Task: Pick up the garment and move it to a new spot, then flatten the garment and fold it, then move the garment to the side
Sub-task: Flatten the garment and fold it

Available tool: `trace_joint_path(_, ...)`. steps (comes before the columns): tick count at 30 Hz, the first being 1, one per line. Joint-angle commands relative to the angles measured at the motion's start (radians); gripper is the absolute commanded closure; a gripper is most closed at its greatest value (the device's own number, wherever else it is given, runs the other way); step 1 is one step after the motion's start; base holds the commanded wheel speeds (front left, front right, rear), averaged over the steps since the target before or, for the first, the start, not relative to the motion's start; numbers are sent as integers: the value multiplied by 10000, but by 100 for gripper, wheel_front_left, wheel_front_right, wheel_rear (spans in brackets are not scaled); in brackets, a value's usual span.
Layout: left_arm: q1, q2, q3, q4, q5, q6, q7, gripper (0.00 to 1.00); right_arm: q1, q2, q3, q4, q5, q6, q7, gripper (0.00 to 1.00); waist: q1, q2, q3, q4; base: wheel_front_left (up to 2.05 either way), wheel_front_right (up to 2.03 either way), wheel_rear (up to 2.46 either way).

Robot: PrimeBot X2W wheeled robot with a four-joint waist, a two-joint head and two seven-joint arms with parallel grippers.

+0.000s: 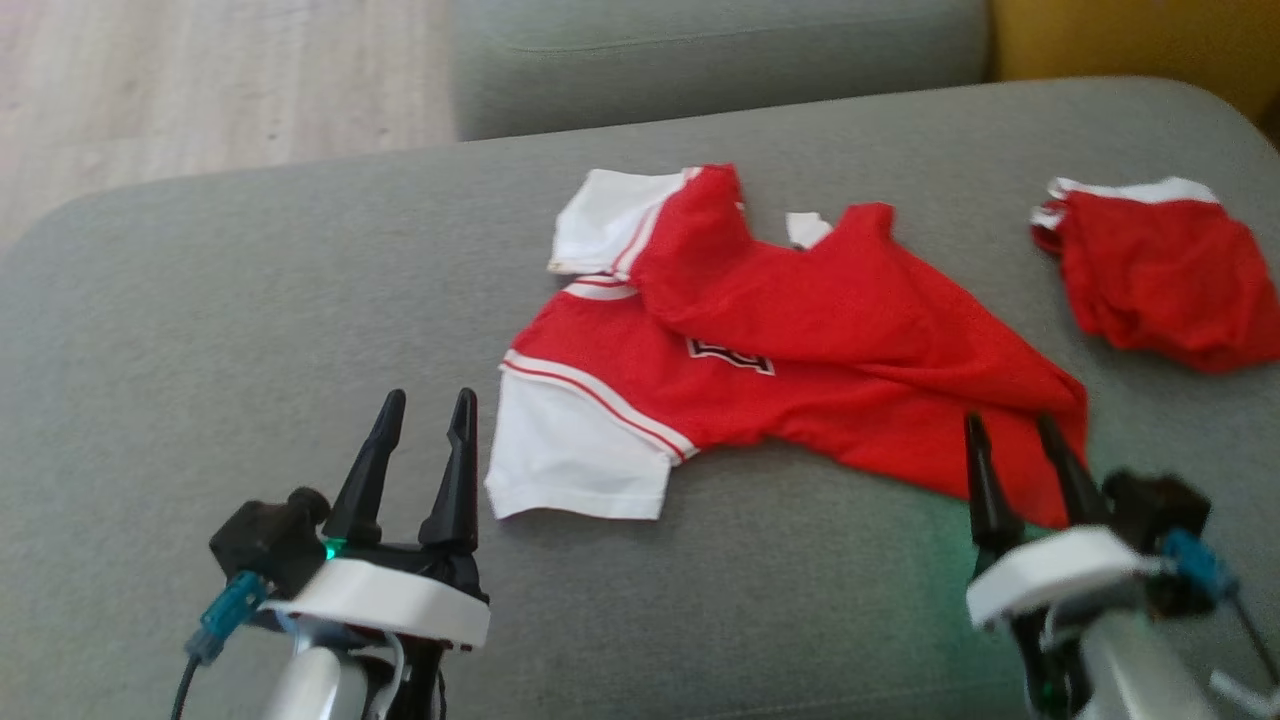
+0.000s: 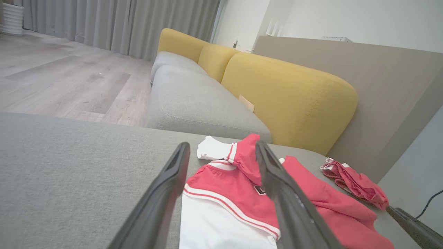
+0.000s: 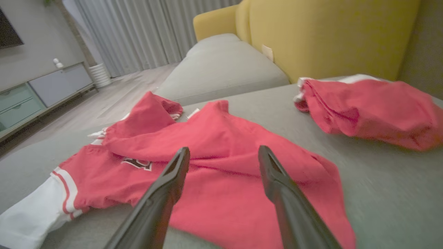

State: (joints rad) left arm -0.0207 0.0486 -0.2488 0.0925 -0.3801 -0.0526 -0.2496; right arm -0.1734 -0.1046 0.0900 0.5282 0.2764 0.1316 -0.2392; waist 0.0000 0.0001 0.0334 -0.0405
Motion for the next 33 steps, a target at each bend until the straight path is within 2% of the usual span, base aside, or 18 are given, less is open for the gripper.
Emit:
trace_joint_path(1, -375, 16, 355, -371, -43, -9, -122, 0, -4, 222, 55, -476, -179, -9, -134, 0, 0, -1, 66, -280, 0, 0, 0)
trace_joint_path(6, -441, 16, 386, -241, -9, -81, -122, 0, 482, 510, -420, -1186, -522, -9, -59, 0, 0, -1, 188, -711, 0, 0, 0)
trace_joint_path(11, -551, 16, 300, 143, 95, -127, -122, 0, 533, 538, -231, -1681, -289, -9, 66, 0, 0, -1, 340, -1033, 0, 0, 0)
trace_joint_path(17, -864, 16, -121, 1749, 417, 16, -122, 0, 660, 541, -310, -1935, -225, -9, 121, 0, 0, -1, 534, -1229, 0, 0, 0)
trace_joint_path(26, -1575, 129, -218, 4353, 1068, 860, -105, 0, 660, 542, -163, -2034, -142, -9, 206, 0, 0, -1, 644, -1462, 0, 0, 0)
trace_joint_path(33, -1988, 260, 105, 5219, 1203, 1483, -116, 0, 688, 543, -90, -2021, -114, -9, 253, 0, 0, -1, 721, -1624, 0, 0, 0)
